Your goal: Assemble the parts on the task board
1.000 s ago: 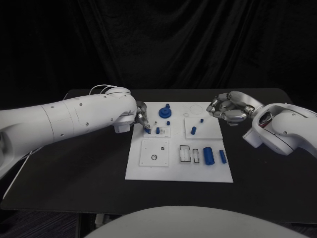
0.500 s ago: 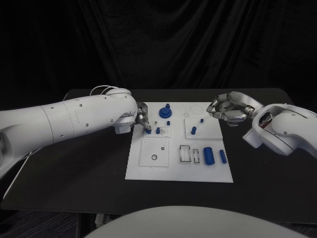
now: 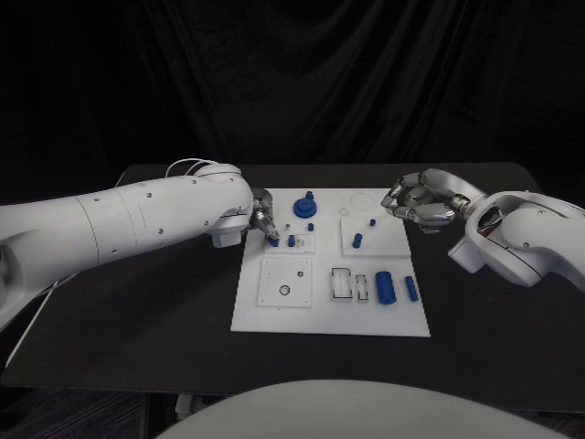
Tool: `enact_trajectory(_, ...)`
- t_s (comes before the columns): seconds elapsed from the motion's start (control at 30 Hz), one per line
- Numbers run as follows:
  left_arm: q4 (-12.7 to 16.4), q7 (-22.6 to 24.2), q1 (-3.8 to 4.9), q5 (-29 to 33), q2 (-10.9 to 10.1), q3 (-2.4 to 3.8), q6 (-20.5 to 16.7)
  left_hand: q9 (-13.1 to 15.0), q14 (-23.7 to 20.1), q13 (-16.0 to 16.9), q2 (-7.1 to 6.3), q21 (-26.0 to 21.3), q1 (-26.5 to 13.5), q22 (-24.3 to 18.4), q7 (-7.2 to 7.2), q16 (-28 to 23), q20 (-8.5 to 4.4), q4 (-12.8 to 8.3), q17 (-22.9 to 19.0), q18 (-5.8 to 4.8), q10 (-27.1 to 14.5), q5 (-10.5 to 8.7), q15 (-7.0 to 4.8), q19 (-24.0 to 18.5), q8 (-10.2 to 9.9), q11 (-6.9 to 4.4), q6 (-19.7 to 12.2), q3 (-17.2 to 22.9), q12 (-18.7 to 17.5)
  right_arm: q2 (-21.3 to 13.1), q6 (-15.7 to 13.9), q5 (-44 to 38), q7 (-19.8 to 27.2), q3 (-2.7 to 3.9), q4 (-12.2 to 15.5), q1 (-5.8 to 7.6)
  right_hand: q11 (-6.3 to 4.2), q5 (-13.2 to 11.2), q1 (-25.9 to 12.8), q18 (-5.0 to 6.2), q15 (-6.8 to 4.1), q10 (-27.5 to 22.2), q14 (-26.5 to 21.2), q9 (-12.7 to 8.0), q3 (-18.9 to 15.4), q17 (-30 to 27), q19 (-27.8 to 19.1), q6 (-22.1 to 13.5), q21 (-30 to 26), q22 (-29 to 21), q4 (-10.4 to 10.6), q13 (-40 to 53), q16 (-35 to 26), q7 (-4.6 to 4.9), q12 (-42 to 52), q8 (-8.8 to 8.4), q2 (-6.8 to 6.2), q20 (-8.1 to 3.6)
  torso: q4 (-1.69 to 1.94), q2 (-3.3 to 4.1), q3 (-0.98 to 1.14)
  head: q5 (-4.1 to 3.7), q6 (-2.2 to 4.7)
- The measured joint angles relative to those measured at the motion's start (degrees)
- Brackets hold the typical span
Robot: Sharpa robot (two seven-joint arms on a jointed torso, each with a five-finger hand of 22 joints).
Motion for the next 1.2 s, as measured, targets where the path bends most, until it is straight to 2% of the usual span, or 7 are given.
enact_trajectory(0.63,0.6,0.3,-0.12,0.0,-0.4,-0.01,-0.7,0.3,0.0,0.0,0.08,-0.5,-1.0,0.0,0.01,0.0,0.0,0.0,0.0,-0.01,0.0,-0.79,0.0,0.0,0.1,0.0,0.0,0.0,0.0,0.1,0.4,0.0,-0.2,0.0,-0.1,-0.04,0.0,0.0,0.0,0.0,0.0,0.0,0.0,-0.1,0.2,-0.1,0.0,0.0,0.0,0.0,0.2,-0.1,0.0,0.0,0.0,0.0,0.0,0.0,0.01,0.02,0.01,0.07,0.0)
enact_trajectory(0.77,0.9,0.4,-0.13,-0.1,-0.6,-0.01,-0.7,1.2,0.0,0.0,0.95,-1.0,-3.3,0.0,-0.44,0.0,0.02,-2.5,0.0,0.07,0.0,-6.38,0.0,0.0,0.1,0.0,-0.4,1.8,0.0,0.1,0.5,0.0,-0.2,0.0,-0.1,-0.05,0.0,0.0,0.0,0.0,0.0,0.0,0.0,-0.1,0.2,-0.2,0.0,0.0,-0.1,0.0,0.2,-0.1,0.0,0.0,0.0,0.0,0.0,0.0,0.01,0.02,0.01,0.07,0.0)
enact_trajectory(0.8,0.9,0.4,-0.13,-0.1,-0.6,-0.01,-0.7,1.2,0.0,0.0,1.16,-1.3,-3.9,0.0,-0.65,0.0,0.05,-3.1,0.0,0.53,0.0,-7.58,0.0,-0.3,0.1,0.0,-0.6,2.0,0.0,0.1,0.6,0.0,-0.3,0.0,-0.1,-0.05,0.0,0.0,0.0,0.01,0.0,0.0,0.0,-0.1,0.2,-0.3,0.0,0.0,-0.3,0.0,0.2,-0.2,-0.2,0.0,0.0,0.0,0.0,0.0,0.01,0.02,0.01,0.07,0.0)
enact_trajectory(0.83,0.9,0.5,-0.13,-0.1,-0.7,0.01,-0.7,1.4,0.0,0.0,1.45,-1.6,-4.7,0.0,-0.93,0.0,0.0,-3.2,0.0,0.93,0.0,-9.18,0.0,-0.4,-0.3,0.0,-0.9,1.8,0.0,0.1,0.6,0.0,-0.3,0.0,-0.1,-0.05,0.0,0.0,0.0,0.0,0.0,0.0,0.0,-0.1,0.2,-0.3,0.0,0.0,-0.3,0.0,0.2,-0.4,-0.2,0.0,0.0,-0.12,0.0,0.0,0.02,0.01,0.01,0.07,0.0)
enact_trajectory(0.9,0.9,0.5,-0.13,-0.1,-0.8,0.04,-0.7,1.2,0.0,0.0,1.89,-2.2,-6.5,0.0,-2.92,0.0,0.0,-2.0,0.0,0.92,0.0,-11.42,0.0,-0.4,-1.3,0.0,1.0,0.4,0.0,0.1,0.6,0.0,-0.3,0.0,-0.1,-0.05,0.0,0.0,0.0,0.0,0.0,0.0,0.0,-0.1,0.2,-0.4,0.0,0.0,-0.5,0.0,0.2,-0.7,-0.2,0.0,0.0,-0.26,0.0,0.0,0.02,-0.01,0.01,0.07,0.0)
enact_trajectory(1.07,0.8,0.7,-0.13,-0.2,-1.0,0.03,-0.7,0.1,0.0,0.0,2.43,-2.7,-8.9,0.0,-4.14,0.0,0.01,0.3,0.0,0.92,0.0,-13.57,0.0,-0.4,-2.8,0.0,2.0,-1.9,0.0,0.1,0.7,0.0,-0.4,0.0,-0.1,-0.05,0.14,0.0,0.0,0.0,0.0,-0.1,0.0,-0.2,0.2,-0.7,0.0,0.0,-0.8,0.0,0.2,-1.3,-0.4,0.0,0.0,-0.26,0.0,0.0,0.01,-0.02,0.01,0.03,0.0)
enact_trajectory(1.2,0.8,0.8,-0.13,-0.2,-1.1,0.0,-0.7,-0.6,0.0,0.0,2.66,-3.3,-10.5,0.0,-4.16,0.0,-0.01,1.8,0.0,0.92,0.0,-13.77,0.0,-0.8,-3.8,0.0,2.7,-3.4,0.0,0.1,0.8,0.0,-0.5,0.0,-0.2,-0.06,0.1,0.0,0.0,0.0,0.0,-0.6,0.0,-0.3,0.2,-0.9,0.0,0.1,-1.0,0.0,0.2,-1.8,-0.6,0.09,0.0,-0.47,0.0,0.0,0.01,-0.03,0.0,0.06,0.0)
